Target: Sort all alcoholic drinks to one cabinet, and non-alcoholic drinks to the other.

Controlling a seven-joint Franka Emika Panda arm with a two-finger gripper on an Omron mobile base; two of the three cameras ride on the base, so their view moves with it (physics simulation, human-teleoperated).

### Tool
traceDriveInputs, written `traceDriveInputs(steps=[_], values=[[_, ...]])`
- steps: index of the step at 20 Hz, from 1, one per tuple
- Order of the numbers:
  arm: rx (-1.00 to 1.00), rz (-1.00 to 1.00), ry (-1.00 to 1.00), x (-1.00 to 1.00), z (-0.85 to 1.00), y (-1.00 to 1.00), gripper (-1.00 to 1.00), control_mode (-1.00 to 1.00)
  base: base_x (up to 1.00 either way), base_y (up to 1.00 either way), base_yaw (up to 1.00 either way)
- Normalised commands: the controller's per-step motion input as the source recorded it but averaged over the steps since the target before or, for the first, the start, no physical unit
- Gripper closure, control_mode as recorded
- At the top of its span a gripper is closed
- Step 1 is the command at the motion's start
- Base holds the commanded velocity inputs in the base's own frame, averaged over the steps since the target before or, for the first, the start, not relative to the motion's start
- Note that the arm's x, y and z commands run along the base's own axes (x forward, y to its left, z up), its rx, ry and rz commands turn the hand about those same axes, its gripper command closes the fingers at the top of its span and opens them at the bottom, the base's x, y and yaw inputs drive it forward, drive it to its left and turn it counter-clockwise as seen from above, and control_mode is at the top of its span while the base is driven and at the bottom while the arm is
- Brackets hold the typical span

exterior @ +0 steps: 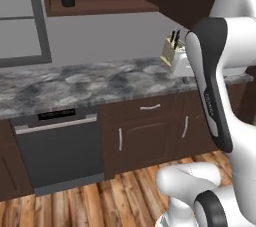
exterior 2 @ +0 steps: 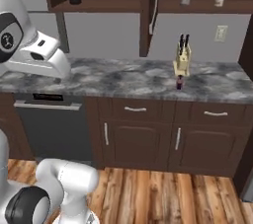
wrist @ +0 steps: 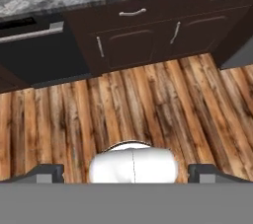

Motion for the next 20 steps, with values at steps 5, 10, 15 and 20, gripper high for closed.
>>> traceDriveInputs(steps=[5,10,15,20], values=[[0.00,0.00,0.00,0.00,0.00,0.00,-1.00,1.00,-0.40,-1.00,0.00],[0.00,0.00,0.00,0.00,0.00,0.00,-1.00,1.00,-0.30,-1.00,0.00],[0.00,0.00,0.00,0.00,0.00,0.00,-1.00,1.00,-0.05,-0.89,0.00],[0.00,0.00,0.00,0.00,0.00,0.00,-1.00,1.00,0.23,-0.57,0.00]])
